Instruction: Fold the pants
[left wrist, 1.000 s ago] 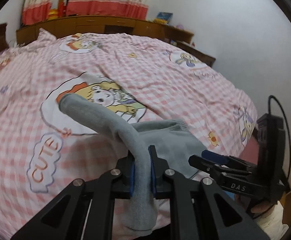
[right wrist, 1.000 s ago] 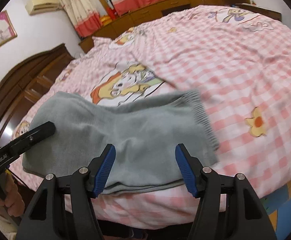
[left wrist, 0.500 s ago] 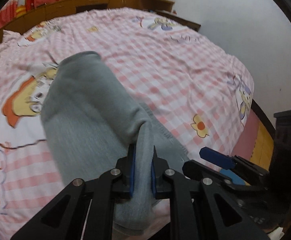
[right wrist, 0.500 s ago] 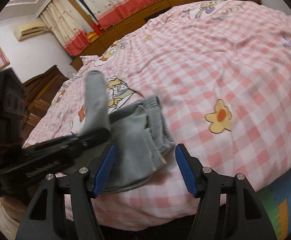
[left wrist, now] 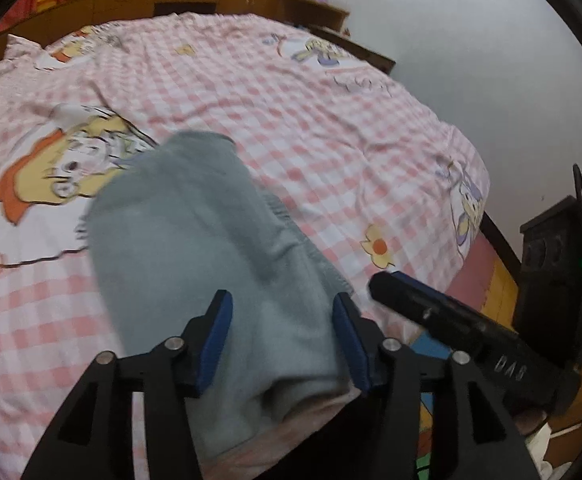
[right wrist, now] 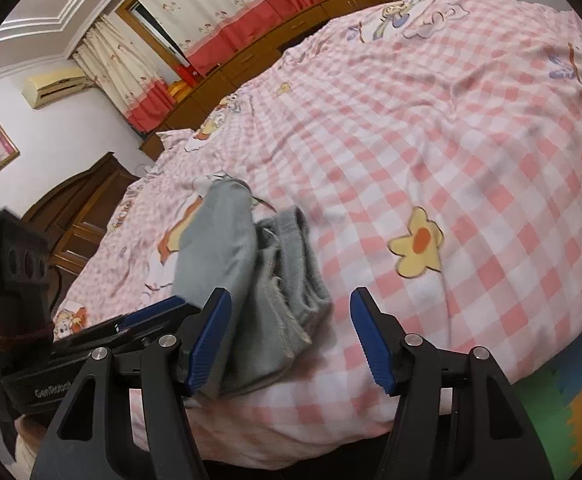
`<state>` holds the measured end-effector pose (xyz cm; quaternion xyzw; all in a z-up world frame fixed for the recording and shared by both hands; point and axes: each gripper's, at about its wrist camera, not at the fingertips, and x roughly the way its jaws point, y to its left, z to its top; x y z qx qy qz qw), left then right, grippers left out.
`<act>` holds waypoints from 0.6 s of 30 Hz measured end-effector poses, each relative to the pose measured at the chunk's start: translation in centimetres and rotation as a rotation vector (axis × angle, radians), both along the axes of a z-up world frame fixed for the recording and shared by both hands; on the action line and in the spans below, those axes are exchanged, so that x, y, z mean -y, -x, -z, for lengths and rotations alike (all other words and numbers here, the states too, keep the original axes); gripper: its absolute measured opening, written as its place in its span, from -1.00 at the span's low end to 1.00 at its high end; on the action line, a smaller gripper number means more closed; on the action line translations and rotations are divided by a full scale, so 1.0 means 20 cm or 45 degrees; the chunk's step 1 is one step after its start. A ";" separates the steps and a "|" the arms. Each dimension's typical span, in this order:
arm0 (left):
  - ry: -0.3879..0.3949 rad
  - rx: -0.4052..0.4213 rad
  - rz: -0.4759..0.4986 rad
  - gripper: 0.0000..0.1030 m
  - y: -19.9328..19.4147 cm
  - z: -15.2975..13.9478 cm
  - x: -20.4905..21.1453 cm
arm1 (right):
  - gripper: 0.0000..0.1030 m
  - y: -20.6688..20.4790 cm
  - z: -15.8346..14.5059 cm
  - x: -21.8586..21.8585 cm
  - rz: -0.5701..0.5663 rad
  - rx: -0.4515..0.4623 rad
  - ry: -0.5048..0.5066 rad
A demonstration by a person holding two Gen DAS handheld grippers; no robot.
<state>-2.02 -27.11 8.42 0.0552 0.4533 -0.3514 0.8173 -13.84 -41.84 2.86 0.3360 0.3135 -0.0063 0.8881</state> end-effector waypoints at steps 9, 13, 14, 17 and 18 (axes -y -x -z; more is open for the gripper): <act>-0.057 0.051 -0.181 0.25 -0.03 0.01 -0.29 | 0.24 -0.10 -0.06 -0.16 -0.144 -0.007 0.008; -0.076 -0.026 -0.261 0.25 -0.07 0.11 -0.39 | 0.24 -0.18 0.00 -0.23 -0.181 -0.089 0.061; -0.070 -0.040 -0.269 0.25 -0.07 0.12 -0.41 | 0.24 -0.19 0.02 -0.24 -0.185 -0.102 0.069; -0.047 -0.078 -0.292 0.25 -0.08 0.17 -0.46 | 0.24 -0.23 0.06 -0.25 -0.207 -0.132 0.068; -0.040 -0.081 -0.294 0.26 -0.08 0.18 -0.46 | 0.24 -0.24 0.07 -0.26 -0.212 -0.138 0.065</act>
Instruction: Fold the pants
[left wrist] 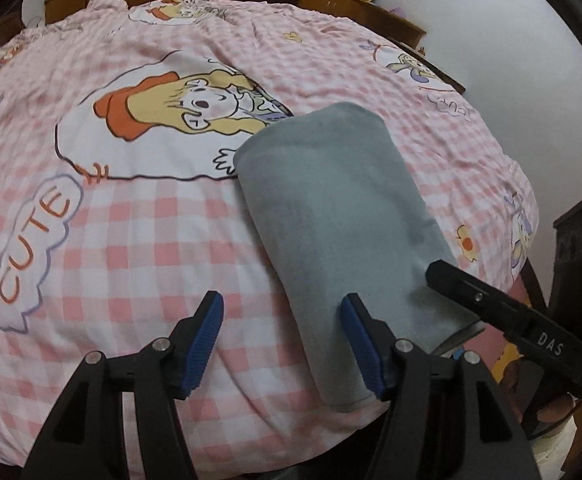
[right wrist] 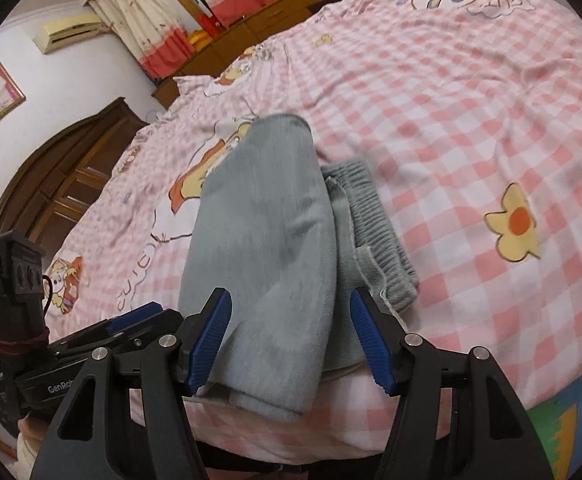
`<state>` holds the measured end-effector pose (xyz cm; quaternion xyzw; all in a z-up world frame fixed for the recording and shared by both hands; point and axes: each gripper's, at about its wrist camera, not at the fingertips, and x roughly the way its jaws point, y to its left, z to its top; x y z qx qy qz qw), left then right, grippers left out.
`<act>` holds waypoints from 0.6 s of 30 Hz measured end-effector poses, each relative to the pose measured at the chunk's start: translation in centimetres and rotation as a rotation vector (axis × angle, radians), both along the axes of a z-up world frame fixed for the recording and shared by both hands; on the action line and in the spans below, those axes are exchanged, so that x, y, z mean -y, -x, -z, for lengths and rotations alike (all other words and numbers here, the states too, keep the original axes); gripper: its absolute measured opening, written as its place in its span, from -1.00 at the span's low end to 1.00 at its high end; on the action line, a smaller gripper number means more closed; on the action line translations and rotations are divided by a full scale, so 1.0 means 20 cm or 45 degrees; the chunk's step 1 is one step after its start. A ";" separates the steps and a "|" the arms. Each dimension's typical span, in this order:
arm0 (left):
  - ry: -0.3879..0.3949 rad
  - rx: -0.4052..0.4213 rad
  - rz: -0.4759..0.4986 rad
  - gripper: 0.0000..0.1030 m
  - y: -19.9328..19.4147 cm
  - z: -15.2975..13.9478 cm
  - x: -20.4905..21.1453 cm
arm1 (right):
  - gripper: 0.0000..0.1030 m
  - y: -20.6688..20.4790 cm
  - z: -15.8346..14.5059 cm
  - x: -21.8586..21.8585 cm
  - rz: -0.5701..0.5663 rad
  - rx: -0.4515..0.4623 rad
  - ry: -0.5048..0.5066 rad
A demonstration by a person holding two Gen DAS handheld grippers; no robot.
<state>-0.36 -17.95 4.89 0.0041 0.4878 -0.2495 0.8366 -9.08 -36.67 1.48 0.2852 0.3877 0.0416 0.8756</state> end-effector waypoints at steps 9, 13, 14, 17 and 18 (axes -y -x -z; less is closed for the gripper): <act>0.043 0.003 -0.010 0.27 0.02 0.01 -0.05 | -0.26 -0.10 0.00 -0.07 0.000 -0.050 0.136; 0.069 0.014 -0.022 0.27 0.02 -0.01 -0.08 | -0.70 -0.08 -0.05 -0.03 0.003 -0.011 0.120; 0.071 0.017 -0.023 0.27 0.02 -0.02 -0.08 | -0.72 -0.07 -0.09 -0.02 0.011 0.011 0.119; 0.081 0.031 -0.018 0.27 0.01 -0.04 -0.07 | -0.73 -0.01 -0.19 0.02 0.060 0.071 0.180; 0.086 0.043 -0.015 0.27 0.01 -0.05 -0.07 | -0.73 0.00 -0.21 0.03 0.069 0.079 0.193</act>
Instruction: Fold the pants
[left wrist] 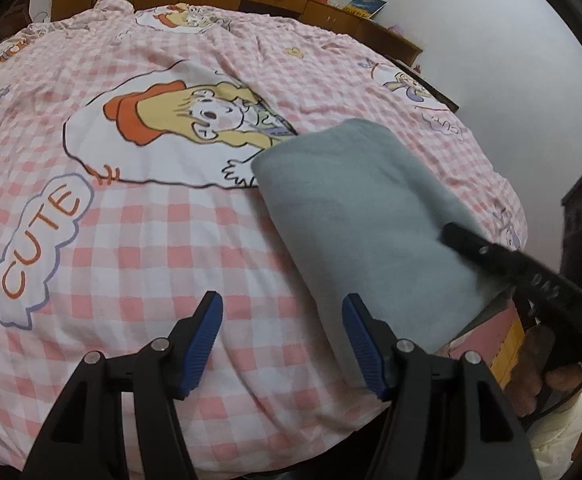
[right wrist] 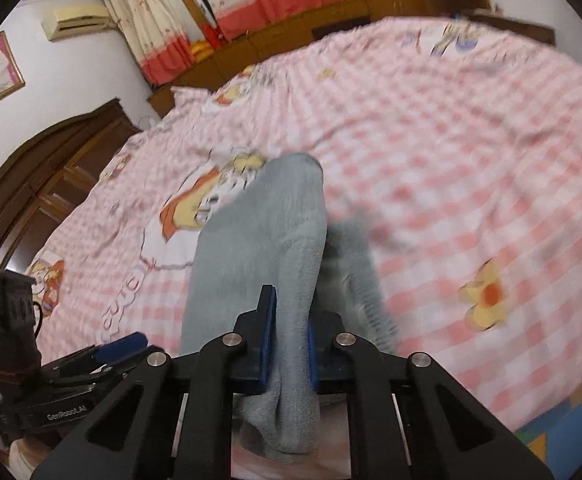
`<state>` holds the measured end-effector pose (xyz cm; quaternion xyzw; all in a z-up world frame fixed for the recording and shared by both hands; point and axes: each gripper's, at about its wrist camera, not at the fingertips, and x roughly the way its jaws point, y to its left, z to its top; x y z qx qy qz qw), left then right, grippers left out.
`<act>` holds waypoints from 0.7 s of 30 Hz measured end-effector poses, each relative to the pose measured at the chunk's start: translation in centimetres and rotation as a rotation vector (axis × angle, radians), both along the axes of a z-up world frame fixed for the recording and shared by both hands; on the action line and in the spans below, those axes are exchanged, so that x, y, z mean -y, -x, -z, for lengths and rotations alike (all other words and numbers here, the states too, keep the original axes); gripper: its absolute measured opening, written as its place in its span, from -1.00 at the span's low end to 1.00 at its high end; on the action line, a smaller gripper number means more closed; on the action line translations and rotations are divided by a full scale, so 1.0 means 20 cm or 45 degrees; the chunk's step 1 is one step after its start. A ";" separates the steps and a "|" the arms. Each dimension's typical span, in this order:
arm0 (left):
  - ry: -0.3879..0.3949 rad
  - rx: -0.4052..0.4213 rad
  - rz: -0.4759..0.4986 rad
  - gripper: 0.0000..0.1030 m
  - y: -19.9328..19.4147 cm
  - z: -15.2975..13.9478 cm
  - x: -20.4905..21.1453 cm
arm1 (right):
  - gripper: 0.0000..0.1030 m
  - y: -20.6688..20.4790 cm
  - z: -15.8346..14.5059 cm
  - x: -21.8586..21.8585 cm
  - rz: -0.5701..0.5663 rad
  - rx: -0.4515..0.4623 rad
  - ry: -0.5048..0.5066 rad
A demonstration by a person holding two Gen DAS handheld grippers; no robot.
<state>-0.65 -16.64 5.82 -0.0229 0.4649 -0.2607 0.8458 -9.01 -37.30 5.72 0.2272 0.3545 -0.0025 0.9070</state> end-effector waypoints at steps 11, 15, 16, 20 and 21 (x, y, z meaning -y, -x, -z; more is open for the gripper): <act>0.044 -0.031 0.043 0.38 -0.13 0.04 0.19 | -0.39 -0.04 0.21 0.16 0.033 -0.105 -0.027; 0.114 -0.093 0.057 0.45 -0.16 0.11 0.23 | -0.32 0.01 0.20 0.22 0.067 -0.080 -0.125; 0.115 -0.099 0.059 0.47 -0.17 0.12 0.24 | -0.30 0.02 0.19 0.23 0.080 -0.060 -0.133; 0.099 -0.110 0.070 0.58 -0.21 0.18 0.30 | -0.02 0.02 0.18 0.25 0.122 -0.011 -0.109; 0.102 -0.107 0.073 0.60 -0.22 0.19 0.31 | -0.02 -0.01 0.20 0.24 0.110 -0.027 -0.113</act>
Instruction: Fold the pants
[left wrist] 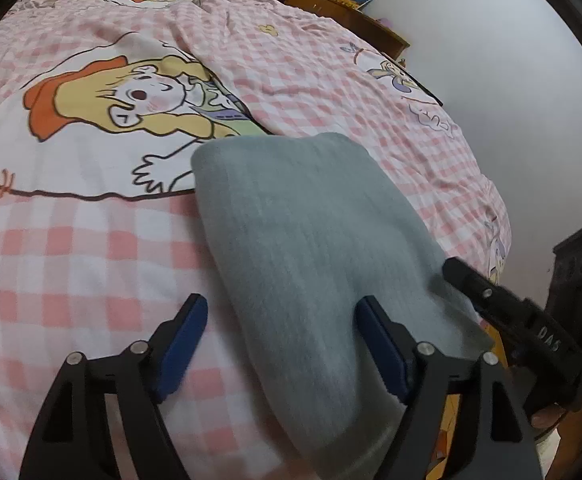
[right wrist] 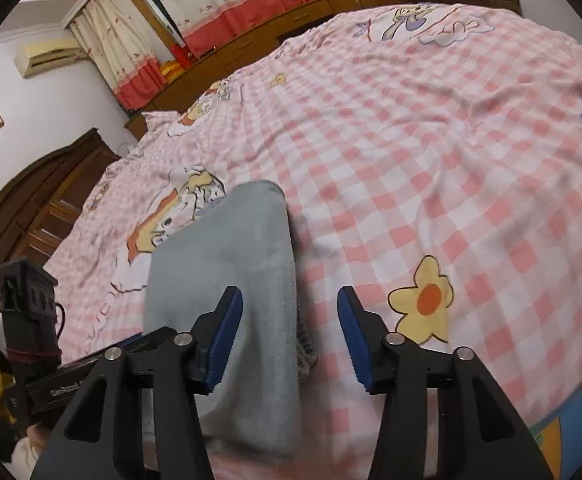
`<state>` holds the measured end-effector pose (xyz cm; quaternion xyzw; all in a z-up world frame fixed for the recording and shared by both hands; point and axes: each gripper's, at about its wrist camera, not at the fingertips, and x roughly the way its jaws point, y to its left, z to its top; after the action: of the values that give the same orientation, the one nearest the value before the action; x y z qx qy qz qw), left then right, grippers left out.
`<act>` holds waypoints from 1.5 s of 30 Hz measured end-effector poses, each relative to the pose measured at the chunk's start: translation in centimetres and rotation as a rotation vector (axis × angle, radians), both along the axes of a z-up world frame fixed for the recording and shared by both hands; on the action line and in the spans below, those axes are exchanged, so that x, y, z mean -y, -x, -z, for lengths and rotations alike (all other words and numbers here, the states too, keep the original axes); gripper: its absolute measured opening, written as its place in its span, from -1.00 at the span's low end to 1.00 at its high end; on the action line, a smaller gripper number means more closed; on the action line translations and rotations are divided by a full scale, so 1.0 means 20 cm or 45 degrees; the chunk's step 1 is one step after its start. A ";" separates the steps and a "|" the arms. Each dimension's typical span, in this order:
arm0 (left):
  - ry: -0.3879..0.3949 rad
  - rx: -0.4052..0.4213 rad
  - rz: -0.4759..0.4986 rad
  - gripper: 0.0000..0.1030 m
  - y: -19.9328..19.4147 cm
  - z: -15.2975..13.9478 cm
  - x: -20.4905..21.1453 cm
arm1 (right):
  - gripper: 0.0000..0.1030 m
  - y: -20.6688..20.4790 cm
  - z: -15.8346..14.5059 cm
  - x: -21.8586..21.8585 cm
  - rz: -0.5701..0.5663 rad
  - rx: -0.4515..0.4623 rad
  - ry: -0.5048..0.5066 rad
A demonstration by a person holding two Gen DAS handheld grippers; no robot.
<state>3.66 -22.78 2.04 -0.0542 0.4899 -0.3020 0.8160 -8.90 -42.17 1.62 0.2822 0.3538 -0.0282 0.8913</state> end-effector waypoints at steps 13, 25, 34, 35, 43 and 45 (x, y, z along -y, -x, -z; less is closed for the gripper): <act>0.054 0.069 0.028 0.15 0.00 -0.02 0.09 | -0.61 -0.04 0.15 0.01 -0.074 0.117 -0.233; 0.137 0.214 -0.079 -0.13 0.05 -0.38 -0.36 | -0.64 -0.07 -0.19 -0.39 -0.217 0.277 -0.194; 0.029 0.343 -0.268 -0.15 -0.09 -0.58 -1.04 | -0.64 -0.40 -0.28 -1.12 -0.487 0.276 -0.144; 0.024 0.342 -0.276 -0.15 -0.11 -0.58 -1.10 | -0.64 -0.43 -0.28 -1.18 -0.499 0.274 -0.140; 0.031 0.176 -0.265 -0.14 -0.37 -0.22 -1.40 | -0.63 -0.64 -0.01 -1.47 -0.534 0.126 0.043; -0.011 0.152 -0.287 -0.06 -0.37 -0.11 -1.42 | -0.53 -0.66 0.06 -1.47 -0.530 0.105 0.077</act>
<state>11.04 5.57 4.25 -0.0872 0.4324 -0.2091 0.8728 4.29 -12.75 0.49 0.1771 0.3667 0.1575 0.8996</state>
